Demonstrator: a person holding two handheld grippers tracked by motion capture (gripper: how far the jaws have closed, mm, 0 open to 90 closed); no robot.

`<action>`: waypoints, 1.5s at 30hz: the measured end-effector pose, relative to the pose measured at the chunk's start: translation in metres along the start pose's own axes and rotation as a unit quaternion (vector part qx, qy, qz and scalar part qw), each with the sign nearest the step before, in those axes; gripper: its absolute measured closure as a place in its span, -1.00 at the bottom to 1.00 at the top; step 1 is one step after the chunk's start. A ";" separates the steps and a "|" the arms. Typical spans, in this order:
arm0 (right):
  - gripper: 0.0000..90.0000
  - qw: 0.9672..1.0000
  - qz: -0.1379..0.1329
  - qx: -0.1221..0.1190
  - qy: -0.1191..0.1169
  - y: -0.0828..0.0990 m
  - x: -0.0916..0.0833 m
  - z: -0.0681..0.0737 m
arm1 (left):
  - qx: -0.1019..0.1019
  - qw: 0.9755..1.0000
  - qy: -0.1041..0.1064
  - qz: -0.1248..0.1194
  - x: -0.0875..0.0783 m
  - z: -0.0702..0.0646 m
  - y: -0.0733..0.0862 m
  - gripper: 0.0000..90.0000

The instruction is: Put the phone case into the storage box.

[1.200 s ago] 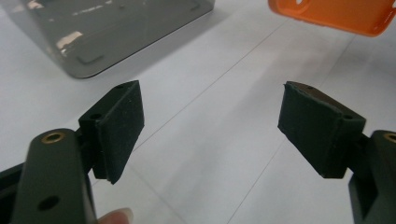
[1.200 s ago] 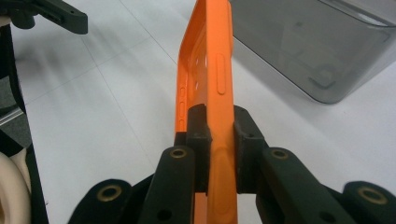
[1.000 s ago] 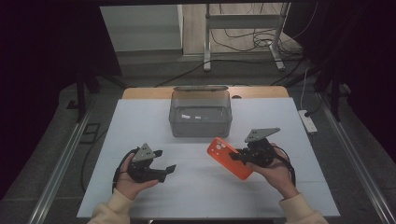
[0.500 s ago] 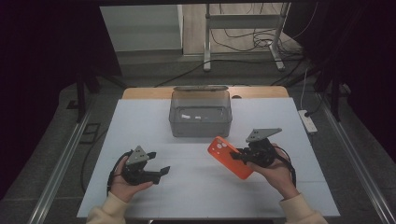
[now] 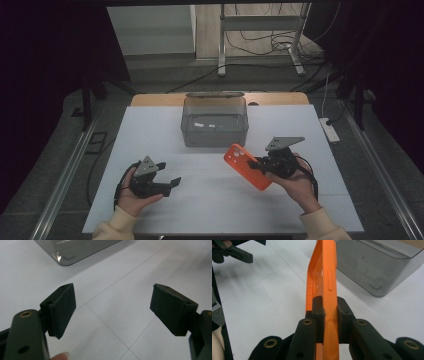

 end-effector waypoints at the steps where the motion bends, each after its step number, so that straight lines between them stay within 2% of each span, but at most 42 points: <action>1: 0.78 1.000 0.001 -0.001 0.003 -0.001 -0.001 0.000 | 0.000 1.000 -0.001 0.000 0.000 0.000 0.000 -0.55; 8: 0.78 1.000 -0.005 0.009 0.009 -0.012 0.000 0.000 | 0.006 1.000 0.003 -0.002 0.000 -0.001 -0.002 -0.55; 16: 0.78 0.999 -0.005 0.006 0.032 -0.033 -0.003 0.000 | 0.001 1.000 0.003 -0.007 -0.004 0.004 -0.003 -0.55; 28: 0.79 0.999 -0.021 0.006 0.041 -0.056 -0.014 -0.005 | 0.002 1.000 -0.002 -0.006 -0.002 0.003 -0.004 -0.54; 36: 0.79 0.997 -0.040 0.033 0.052 -0.071 -0.019 -0.014 | -0.001 1.000 -0.003 -0.002 -0.001 0.003 -0.003 -0.55; 45: 0.79 0.995 -0.044 0.043 0.078 -0.083 -0.016 -0.023 | 0.002 1.000 0.001 0.003 0.000 0.002 -0.002 -0.55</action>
Point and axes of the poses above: each handheld gripper's, and its own axes: x roughly forward along the jaws, y roughly out of its underside, z roughly to its left, the point moved 9 cm from there along x, roughly forward along the jaws, and after that the axes turned 3 degrees about x, right-handed, at the moved point
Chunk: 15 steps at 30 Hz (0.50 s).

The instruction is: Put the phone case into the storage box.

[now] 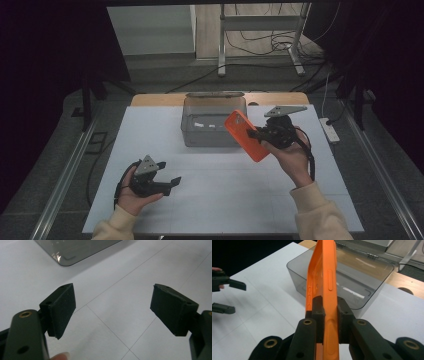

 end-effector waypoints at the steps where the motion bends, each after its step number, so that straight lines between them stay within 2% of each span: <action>1: 0.78 1.000 0.001 0.000 0.005 -0.001 0.001 -0.001 | 0.000 1.000 0.000 0.000 0.000 0.000 0.000 -0.55; 9: 0.78 0.999 0.004 0.007 0.034 -0.013 0.004 -0.005 | 0.000 1.000 0.000 0.002 0.001 0.000 0.001 -0.55; 15: 0.78 0.999 0.003 0.010 0.046 -0.021 0.009 -0.009 | 0.001 1.000 0.001 0.001 0.000 0.000 0.000 -0.55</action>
Point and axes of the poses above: each handheld gripper's, and its own axes: x roughly forward along the jaws, y roughly out of its underside, z roughly to its left, the point moved 9 cm from there along x, roughly forward along the jaws, and after that the axes turned 3 degrees about x, right-handed, at the moved point
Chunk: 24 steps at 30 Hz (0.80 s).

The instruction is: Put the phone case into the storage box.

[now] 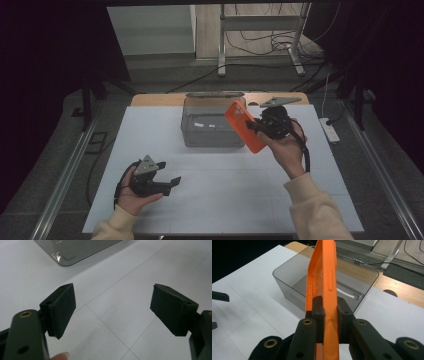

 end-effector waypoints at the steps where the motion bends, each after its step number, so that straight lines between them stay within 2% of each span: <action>1: 0.78 1.000 0.000 0.001 0.000 -0.001 0.001 0.000 | 0.000 1.000 -0.001 -0.002 0.000 0.000 0.000 -0.55; 24: 0.78 0.999 -0.003 0.018 0.040 -0.022 0.013 -0.013 | 0.002 1.000 -0.003 0.001 0.000 -0.001 0.000 -0.54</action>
Point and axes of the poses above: each handheld gripper's, and its own axes: x roughly forward along the jaws, y roughly out of its underside, z roughly to its left, the point moved 9 cm from there along x, roughly forward along the jaws, and after that the axes turned 3 degrees about x, right-handed, at the moved point
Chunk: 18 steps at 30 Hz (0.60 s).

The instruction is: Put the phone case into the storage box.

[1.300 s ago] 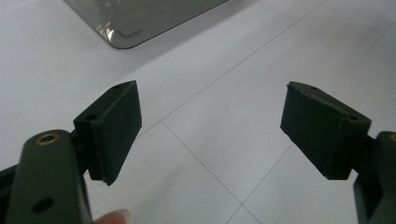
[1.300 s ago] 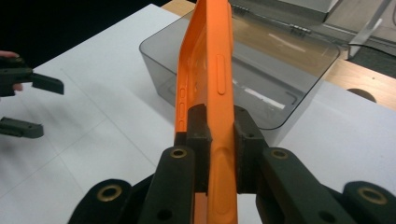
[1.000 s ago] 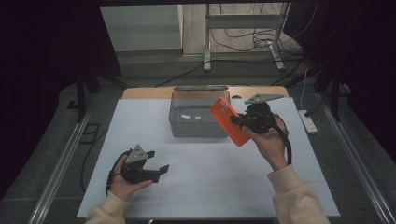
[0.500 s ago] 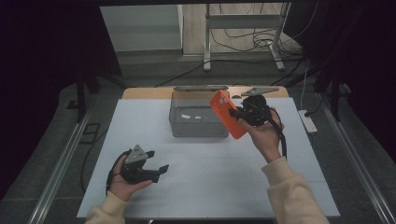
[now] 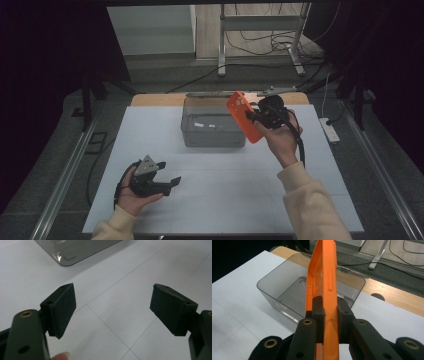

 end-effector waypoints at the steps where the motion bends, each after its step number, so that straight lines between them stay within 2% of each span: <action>1: 0.78 1.000 0.001 0.001 0.002 -0.001 0.001 -0.001 | 0.000 1.000 0.000 0.001 0.000 0.000 0.000 -0.54; 18: 0.78 0.999 0.020 0.010 0.045 -0.013 0.019 -0.016 | -0.001 1.000 0.002 0.001 0.000 0.000 0.001 -0.54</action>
Point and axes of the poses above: each handheld gripper's, and its own axes: x roughly forward along the jaws, y roughly out of its underside, z roughly to its left, the point moved 9 cm from there along x, roughly forward along the jaws, and after that the axes turned 3 degrees about x, right-handed, at the moved point
